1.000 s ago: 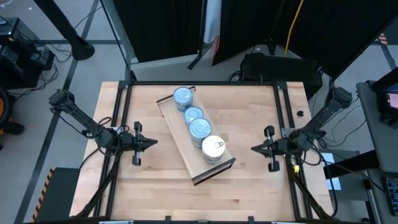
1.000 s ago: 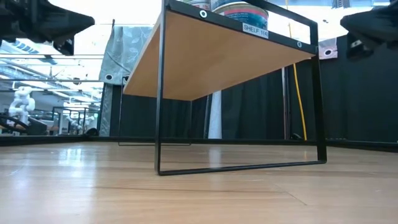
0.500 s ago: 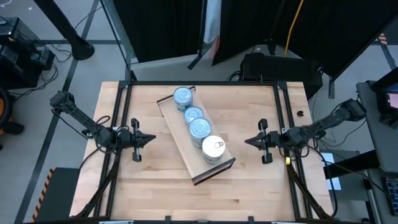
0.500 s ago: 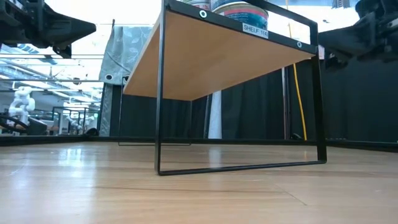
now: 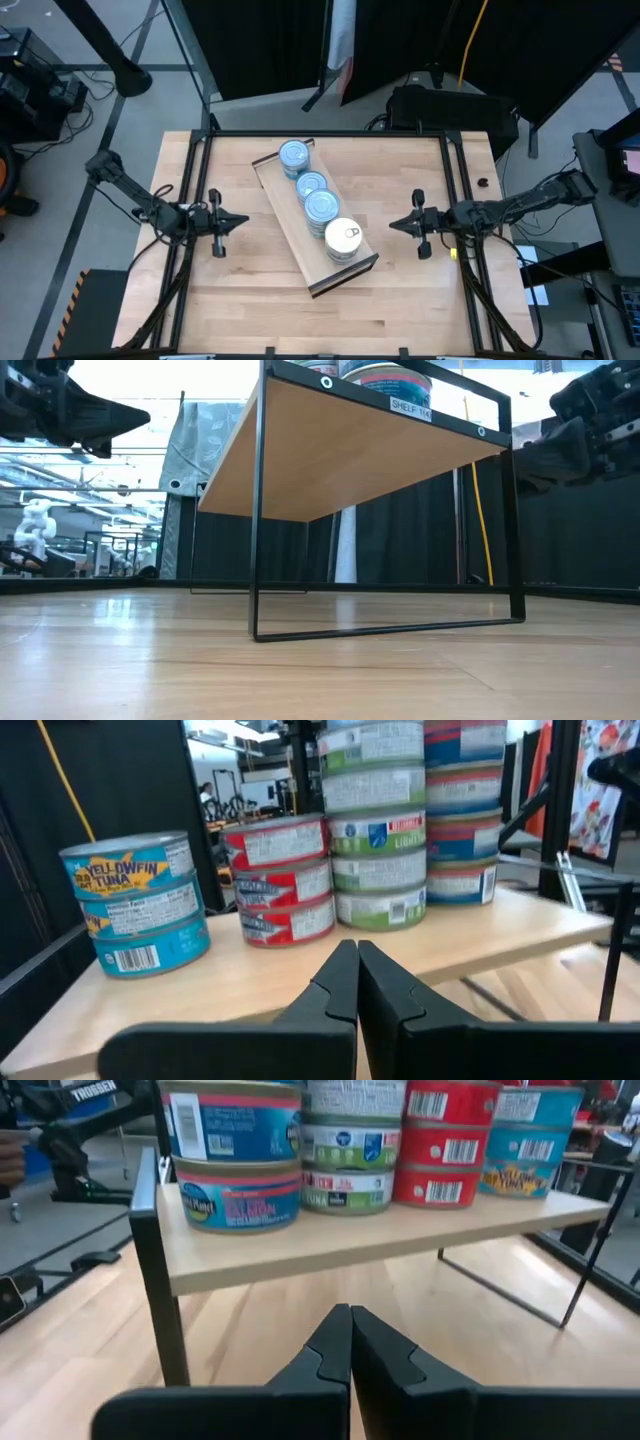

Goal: Stack canned seafood by type on shelf
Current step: Return to Home Position

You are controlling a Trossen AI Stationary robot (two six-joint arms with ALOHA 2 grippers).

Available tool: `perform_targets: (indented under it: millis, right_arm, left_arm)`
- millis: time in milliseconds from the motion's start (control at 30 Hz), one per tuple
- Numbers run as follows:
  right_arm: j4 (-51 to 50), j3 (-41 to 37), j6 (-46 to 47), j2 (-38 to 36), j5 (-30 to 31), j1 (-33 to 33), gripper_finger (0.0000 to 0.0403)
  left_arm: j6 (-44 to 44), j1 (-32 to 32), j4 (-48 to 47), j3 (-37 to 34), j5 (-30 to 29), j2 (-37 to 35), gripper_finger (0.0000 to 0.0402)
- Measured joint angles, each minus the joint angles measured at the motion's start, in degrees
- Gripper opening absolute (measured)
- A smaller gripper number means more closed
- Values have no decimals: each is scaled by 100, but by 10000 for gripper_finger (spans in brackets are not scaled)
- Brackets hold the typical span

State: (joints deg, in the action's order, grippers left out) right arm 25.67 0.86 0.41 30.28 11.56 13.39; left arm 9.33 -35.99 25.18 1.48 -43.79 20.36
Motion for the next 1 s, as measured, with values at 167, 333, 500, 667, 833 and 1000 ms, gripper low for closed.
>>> perform_targets:
  millis: [167, 333, 500, 667, 833, 1000]
  right_arm:
    - [-305, 0, 67, -54, 2, -27, 0]
    - [-352, -2, -64, -219, -200, -252, 0]
    - [-367, -2, -135, -331, -712, -667, 0]
    - [-379, -2, -111, -340, -1194, -980, 0]
    - [-358, -2, -91, -341, -1372, -1078, 0]
    - [-311, -2, -62, -343, -1611, -1075, 0]
  left_arm:
    - [-144, 0, -725, 0, -55, -545, 0]
    - [-296, 0, -1471, 0, -67, -1184, 0]
    - [-301, -2, -2039, 0, -1, -1830, 0]
    - [-153, 31, -2289, 4, 226, -2035, 0]
    - [26, 266, -2289, 4, 290, -2035, 0]
    - [108, 726, -2211, 4, 838, -2035, 0]
